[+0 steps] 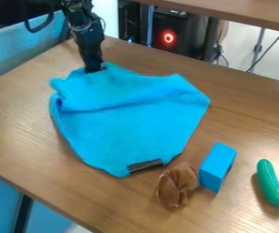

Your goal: Unfold the cloth from bottom right to top left

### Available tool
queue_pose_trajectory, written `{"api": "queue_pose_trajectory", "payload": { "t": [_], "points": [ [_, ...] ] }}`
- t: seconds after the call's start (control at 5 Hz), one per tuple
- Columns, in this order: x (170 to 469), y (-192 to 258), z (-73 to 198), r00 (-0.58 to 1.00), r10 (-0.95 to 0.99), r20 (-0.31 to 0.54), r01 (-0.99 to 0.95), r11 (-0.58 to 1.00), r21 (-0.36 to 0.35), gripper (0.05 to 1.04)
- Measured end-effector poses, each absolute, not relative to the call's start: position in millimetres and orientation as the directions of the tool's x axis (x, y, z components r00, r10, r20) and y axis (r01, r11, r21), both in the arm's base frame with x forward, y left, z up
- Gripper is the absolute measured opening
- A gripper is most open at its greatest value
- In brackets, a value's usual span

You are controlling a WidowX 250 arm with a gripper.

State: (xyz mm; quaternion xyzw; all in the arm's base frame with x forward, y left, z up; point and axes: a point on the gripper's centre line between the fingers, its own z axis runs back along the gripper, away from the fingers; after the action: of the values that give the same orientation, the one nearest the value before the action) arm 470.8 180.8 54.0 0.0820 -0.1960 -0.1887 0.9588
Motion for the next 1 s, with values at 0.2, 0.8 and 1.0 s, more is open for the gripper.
{"api": "queue_pose_trajectory", "payload": {
  "t": [0.2, 0.8, 1.0],
  "points": [
    [484.3, 186.3, 66.6, 0.843, -0.368, 0.392, 0.293, 0.926, 0.24, 0.051],
    [513.9, 204.3, 70.0, 0.822, -0.394, 0.412, 0.3, 0.914, 0.274, 0.2],
    [512.1, 199.8, 61.6, 0.804, -0.427, 0.413, 0.348, 0.902, 0.256, 0.469]
  ]
}}
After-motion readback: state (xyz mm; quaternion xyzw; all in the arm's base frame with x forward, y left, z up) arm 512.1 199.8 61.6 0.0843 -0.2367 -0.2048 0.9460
